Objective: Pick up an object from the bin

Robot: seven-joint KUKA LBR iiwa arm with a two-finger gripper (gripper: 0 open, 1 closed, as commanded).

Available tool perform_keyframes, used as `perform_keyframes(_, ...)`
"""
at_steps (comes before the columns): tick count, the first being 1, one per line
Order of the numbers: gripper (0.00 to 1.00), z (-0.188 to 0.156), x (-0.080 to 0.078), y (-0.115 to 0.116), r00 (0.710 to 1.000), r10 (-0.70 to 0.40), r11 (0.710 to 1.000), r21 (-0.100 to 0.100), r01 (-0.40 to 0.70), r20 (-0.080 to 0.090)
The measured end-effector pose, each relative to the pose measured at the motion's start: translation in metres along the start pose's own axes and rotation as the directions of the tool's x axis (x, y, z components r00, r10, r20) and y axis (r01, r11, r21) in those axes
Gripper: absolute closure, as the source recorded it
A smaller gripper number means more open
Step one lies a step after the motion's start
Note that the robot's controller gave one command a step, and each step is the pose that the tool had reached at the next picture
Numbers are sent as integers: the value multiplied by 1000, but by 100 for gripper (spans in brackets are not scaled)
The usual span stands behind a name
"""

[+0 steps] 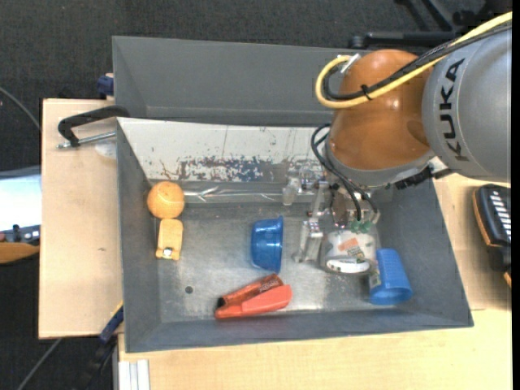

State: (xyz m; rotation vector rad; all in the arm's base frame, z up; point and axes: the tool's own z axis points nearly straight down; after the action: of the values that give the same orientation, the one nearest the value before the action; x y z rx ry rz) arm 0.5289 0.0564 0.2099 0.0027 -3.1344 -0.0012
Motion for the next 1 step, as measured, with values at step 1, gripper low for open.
perform_keyframes(1, 0, -4, -2, 0, 1000, 1, 1000, -1, -1, 9)
